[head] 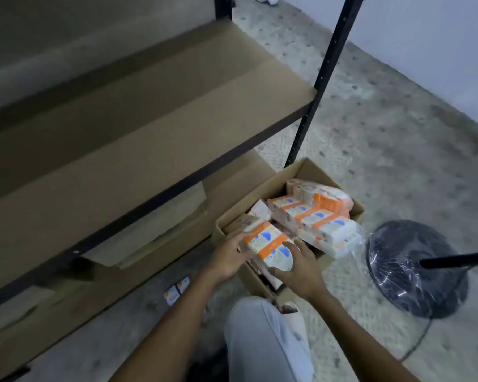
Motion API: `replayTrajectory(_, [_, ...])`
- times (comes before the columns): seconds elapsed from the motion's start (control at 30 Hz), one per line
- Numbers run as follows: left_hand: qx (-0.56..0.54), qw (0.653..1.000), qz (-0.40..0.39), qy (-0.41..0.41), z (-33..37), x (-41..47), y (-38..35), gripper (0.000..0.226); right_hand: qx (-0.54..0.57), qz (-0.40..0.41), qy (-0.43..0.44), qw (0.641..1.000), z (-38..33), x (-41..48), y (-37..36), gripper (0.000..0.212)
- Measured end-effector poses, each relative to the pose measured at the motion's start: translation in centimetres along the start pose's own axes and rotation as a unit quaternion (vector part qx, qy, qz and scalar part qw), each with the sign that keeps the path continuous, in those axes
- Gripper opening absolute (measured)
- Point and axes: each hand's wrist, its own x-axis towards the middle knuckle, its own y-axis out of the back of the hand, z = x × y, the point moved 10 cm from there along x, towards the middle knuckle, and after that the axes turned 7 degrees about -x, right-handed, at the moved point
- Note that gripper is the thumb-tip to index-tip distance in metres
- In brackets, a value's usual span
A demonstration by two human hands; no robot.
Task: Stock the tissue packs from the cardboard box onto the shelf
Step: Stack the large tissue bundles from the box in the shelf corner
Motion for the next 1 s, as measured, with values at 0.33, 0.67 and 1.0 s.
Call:
replayTrajectory(0.33, [0.135,0.979,-0.066,-0.135,-6.5,7.7,-3.1,0.071,-0.044,0.116,0.038,0.992,2.3,3.9,-3.6,0.102])
replayTrajectory(0.67, [0.011,0.975,0.023,-0.22,-5.7,7.9,-2.7,0.048,0.052,0.204,0.056,0.976,2.9,4.0,-1.5,0.085])
replayTrajectory(1.0, [-0.01,0.96,0.072,-0.269,-1.6,4.3,-2.8,0.046,0.087,0.291,0.099,0.947,2.3,0.0,3.0,0.073])
